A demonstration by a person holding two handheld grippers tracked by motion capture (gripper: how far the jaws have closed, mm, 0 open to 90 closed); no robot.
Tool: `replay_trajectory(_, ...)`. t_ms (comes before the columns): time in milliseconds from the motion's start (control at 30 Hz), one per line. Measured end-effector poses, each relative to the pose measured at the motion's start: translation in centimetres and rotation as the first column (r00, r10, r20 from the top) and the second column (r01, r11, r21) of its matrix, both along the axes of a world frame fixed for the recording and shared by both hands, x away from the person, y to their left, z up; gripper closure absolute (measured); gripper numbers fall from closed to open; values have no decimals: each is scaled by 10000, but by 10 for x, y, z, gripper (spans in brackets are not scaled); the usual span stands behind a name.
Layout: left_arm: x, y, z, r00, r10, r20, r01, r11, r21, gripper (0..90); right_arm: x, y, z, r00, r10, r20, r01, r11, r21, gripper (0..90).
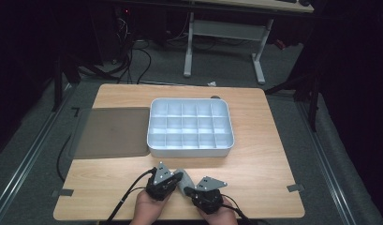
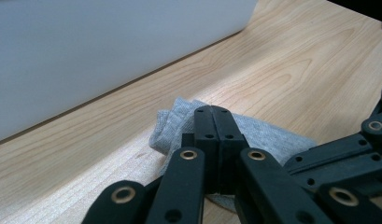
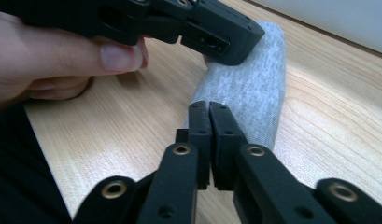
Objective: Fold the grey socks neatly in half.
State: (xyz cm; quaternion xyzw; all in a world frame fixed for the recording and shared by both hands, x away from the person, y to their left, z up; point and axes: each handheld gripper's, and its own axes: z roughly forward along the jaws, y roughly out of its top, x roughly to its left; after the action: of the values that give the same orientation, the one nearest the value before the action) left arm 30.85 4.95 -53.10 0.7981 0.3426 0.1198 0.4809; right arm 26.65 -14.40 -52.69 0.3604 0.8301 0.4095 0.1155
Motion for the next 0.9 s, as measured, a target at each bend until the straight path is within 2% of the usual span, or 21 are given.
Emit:
replay_trajectory(167, 0, 0, 0, 10000, 21, 23, -21, 10000, 11, 900, 0, -8, 9, 9999, -81, 88, 77, 9992, 393, 821)
replay_trajectory(400, -1, 0, 0, 10000, 22, 39, -22, 10000, 68, 900, 7, -22, 17, 9978, -633, 220, 612, 9945, 851, 751)
replay_trajectory(500, -1, 0, 0, 10000, 26, 68, -27, 10000, 83, 900, 14, -26, 20, 9957, -924, -24, 922, 9907, 996, 691)
replay_trajectory(600, -1, 0, 0, 10000, 12, 49, -13, 10000, 74, 900, 17, -26, 20, 9952, -952, -248, 972, 9900, 1021, 648)
replay_trajectory(633, -1, 0, 0, 10000, 10, 51, -11, 10000, 75, 900, 20, -24, 20, 9943, -909, -549, 961, 9902, 1011, 607)
replay_trajectory(733, -1, 0, 0, 10000, 5, 49, -6, 10000, 71, 900, 23, -21, 18, 9931, -839, -821, 917, 9911, 962, 577)
replay_trajectory(767, -1, 0, 0, 10000, 10, 55, -11, 10000, 58, 900, 27, -19, 15, 9893, -779, -1235, 900, 9913, 958, 543)
replay_trajectory(833, -1, 0, 0, 10000, 5, 46, -6, 10000, 52, 900, 28, -18, 14, 9879, -812, -1324, 942, 9910, 950, 532)
replay_trajectory(900, -1, 1, 0, 10000, -13, 10, 13, 10000, 28, 900, 33, -16, 12, 9836, -839, -1595, 1003, 9902, 975, 485)
